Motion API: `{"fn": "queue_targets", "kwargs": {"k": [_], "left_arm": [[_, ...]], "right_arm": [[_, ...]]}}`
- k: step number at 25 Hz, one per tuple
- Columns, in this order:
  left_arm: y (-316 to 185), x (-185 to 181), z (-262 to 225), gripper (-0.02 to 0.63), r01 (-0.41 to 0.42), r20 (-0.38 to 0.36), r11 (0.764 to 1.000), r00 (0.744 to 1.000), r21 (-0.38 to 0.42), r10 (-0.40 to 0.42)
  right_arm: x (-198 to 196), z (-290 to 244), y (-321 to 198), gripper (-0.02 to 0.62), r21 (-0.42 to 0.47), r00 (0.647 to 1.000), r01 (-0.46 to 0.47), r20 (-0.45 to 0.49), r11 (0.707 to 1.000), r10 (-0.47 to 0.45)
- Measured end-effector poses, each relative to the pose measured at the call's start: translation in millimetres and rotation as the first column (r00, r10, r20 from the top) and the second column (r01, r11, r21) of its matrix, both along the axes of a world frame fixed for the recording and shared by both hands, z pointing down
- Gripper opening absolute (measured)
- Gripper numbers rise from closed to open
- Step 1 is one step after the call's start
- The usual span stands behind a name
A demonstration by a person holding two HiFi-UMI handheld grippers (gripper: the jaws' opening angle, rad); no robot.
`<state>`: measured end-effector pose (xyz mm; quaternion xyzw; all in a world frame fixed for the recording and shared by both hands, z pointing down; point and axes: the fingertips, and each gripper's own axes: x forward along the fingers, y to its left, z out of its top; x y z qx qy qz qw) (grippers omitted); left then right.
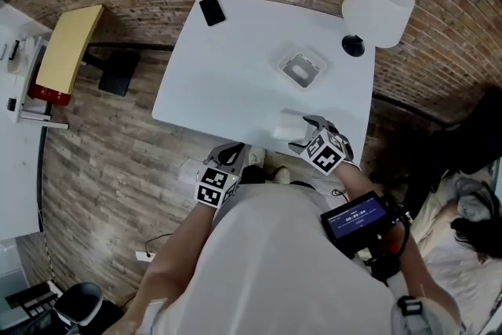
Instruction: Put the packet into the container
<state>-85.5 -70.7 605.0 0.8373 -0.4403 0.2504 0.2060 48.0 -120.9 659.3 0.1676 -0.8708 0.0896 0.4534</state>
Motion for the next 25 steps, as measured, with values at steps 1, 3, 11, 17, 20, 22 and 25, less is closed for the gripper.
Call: {"fn": "queue_targets", "kwargs": {"k": [1,3,11,17,20,22,25], "left_arm": [[-2.9,-0.5,-1.2,0.009,-0.001,-0.005,1.000,1.000,0.004,0.002],[-6.4,-2.0,-3.0,0.009,-0.006,-0.010,1.000,1.000,0.010,0.006],[-13.1,-24.3,-2.4,0.009,0.031,-0.023,0.999,0.999,0.014,-0.030],[-18.9,-31.7,-2.1,0.009,0.029,-0.030,0.999,0.999,0.019,-0.028],[-20.0,-32.0,-0.2,0.009,0.020,-0.034,1.000,0.999,0.015,-0.019],[-21.3,-31.6,0.4,0.009,0.012,-0.036,1.000,0.999,0.015,-0.012],[-24.8,-32.5,0.3,0.009,0.002,-0.039,1.000,0.999,0.020,-0.001]], "right_arm": [[-0.1,3.7,-3.4,0.362,-0.015,1.000,0.005,-0.020,1.000,-0.005],[1.2,10.9,-9.2,0.391,-0.052,0.998,0.009,-0.055,0.999,-0.012],[-13.5,24.9,-7.9,0.428,-0.101,0.979,0.122,-0.154,0.987,-0.136],[-10.4,35.3,-9.0,0.426,-0.107,0.964,0.134,-0.216,0.985,-0.155],[-7.1,37.2,-8.8,0.387,-0.088,0.954,0.154,-0.247,0.984,-0.172],[-6.7,37.0,-9.5,0.365,-0.077,0.952,0.156,-0.253,0.985,-0.171],[-9.6,34.4,-7.1,0.340,-0.079,0.954,0.152,-0.247,0.985,-0.168]]}}
